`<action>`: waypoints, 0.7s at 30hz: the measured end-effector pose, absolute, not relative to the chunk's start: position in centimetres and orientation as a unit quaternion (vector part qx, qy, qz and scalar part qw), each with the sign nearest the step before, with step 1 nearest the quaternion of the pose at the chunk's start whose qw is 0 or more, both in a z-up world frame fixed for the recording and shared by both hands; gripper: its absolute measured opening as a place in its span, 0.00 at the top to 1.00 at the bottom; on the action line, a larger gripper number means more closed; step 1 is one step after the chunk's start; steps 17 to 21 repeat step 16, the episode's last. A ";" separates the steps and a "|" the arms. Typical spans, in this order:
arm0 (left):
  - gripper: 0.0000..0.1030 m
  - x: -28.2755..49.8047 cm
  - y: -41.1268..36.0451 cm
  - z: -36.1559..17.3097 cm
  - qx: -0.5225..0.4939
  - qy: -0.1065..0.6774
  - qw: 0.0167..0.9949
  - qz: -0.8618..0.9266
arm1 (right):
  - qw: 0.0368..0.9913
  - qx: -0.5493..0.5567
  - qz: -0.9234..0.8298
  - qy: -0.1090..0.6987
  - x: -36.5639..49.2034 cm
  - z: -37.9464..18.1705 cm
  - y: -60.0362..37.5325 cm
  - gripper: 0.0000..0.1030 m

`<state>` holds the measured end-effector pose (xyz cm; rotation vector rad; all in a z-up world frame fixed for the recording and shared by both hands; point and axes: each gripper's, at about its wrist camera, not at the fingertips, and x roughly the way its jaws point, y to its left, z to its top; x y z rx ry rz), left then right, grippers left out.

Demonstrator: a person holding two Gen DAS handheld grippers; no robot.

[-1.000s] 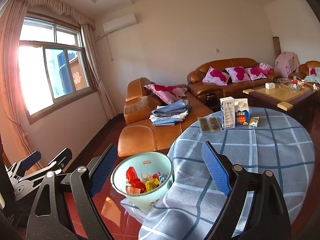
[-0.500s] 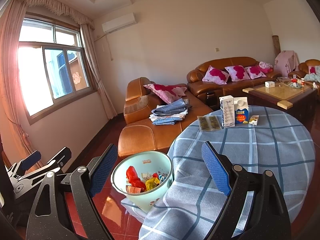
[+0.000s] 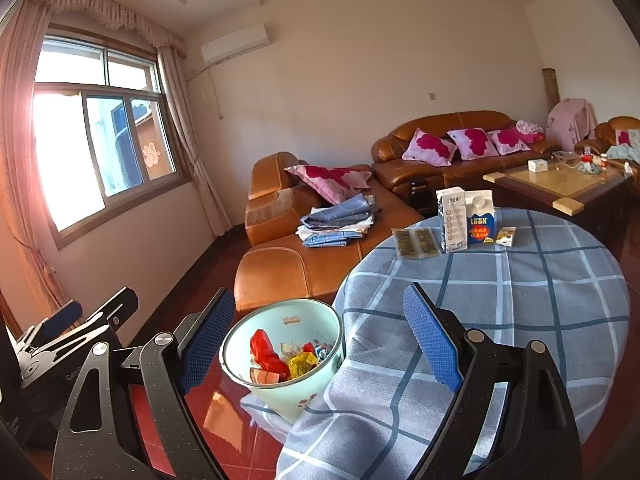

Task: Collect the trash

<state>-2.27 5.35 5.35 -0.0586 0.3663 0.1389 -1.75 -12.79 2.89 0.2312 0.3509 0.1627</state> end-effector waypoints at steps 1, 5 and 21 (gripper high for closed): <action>0.06 -2.2 5.2 5.2 -0.023 0.183 0.980 0.073 | 0.975 0.115 0.080 0.174 -1.8 2.9 -12.8 0.18; 0.06 -2.0 4.9 5.1 -0.014 0.184 0.980 0.077 | 0.975 0.115 0.078 0.175 -1.5 2.8 -12.8 0.18; 0.06 -0.7 4.8 3.9 -0.023 0.205 0.976 0.065 | 0.973 0.120 0.039 0.193 0.0 1.7 -14.9 0.09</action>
